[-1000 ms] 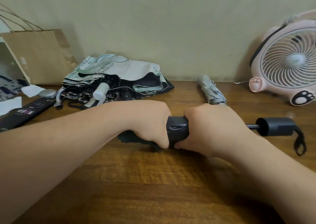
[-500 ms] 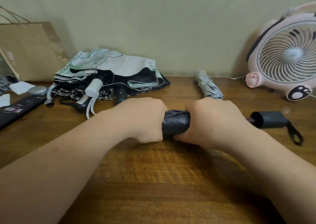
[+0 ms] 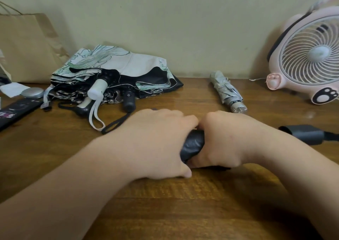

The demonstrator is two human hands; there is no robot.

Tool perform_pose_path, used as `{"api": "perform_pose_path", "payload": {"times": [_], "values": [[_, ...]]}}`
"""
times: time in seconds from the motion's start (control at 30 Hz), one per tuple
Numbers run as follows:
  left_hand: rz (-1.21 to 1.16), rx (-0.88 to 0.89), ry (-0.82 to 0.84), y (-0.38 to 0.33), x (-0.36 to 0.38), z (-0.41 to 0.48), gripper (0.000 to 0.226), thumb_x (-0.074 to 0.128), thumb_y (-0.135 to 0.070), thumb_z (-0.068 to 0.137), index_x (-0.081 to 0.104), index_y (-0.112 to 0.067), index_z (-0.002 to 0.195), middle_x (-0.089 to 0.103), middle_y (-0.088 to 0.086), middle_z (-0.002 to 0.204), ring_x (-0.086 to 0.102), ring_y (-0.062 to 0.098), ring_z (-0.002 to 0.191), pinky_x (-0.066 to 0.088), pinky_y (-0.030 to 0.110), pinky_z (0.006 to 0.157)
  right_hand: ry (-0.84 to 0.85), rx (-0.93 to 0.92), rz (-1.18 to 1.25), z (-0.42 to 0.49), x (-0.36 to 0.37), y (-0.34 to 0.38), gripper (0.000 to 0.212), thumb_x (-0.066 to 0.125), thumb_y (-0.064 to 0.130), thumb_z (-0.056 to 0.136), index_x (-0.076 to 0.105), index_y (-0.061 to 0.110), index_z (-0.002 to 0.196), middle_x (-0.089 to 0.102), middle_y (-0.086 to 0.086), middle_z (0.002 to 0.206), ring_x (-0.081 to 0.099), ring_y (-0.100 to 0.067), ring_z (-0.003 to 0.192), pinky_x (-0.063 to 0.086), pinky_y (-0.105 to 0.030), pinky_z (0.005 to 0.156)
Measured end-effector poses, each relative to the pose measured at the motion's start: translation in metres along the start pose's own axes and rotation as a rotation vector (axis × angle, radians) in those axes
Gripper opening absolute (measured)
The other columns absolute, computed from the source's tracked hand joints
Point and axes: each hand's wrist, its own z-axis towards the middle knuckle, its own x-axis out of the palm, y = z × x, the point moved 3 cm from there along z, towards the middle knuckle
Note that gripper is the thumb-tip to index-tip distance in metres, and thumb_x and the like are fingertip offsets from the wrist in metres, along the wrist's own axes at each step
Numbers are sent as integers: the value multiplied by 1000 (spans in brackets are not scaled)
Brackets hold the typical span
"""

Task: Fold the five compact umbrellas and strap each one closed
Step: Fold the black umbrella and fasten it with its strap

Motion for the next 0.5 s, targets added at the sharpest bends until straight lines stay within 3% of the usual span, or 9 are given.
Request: {"api": "perform_pose_path", "payload": {"times": [0.07, 0.17, 0.37, 0.5], "values": [[-33, -23, -14, -9, 5, 8, 60, 70, -74, 74, 31, -37, 100, 46, -14, 91, 51, 16, 86, 49, 37, 73, 11, 3, 68, 1, 0, -1, 51, 75, 70, 62, 65, 23, 81, 66, 4, 69, 65, -19, 65, 57, -35, 60], [-57, -82, -94, -5, 10, 19, 45, 69, -63, 82, 34, -36, 90, 43, -12, 79, 54, 19, 80, 46, 36, 67, -24, 40, 77, 0, -4, -5, 45, 74, 66, 66, 66, 24, 81, 67, 4, 70, 66, -19, 65, 56, -34, 59], [-69, -117, -313, -5, 4, 28, 34, 71, -43, 85, 38, -34, 82, 37, -9, 86, 47, 19, 84, 34, 35, 61, -313, 30, -183, 1, -2, 2, 29, 61, 59, 84, 52, 32, 90, 48, 9, 74, 50, -16, 65, 40, -32, 58], [23, -172, -348, -7, 4, 25, 34, 63, -28, 82, 31, -30, 73, 33, -8, 75, 45, 20, 78, 34, 35, 62, -203, 72, -104, 1, -5, 1, 28, 62, 56, 81, 53, 29, 83, 55, 8, 74, 54, -14, 63, 43, -31, 56]]}}
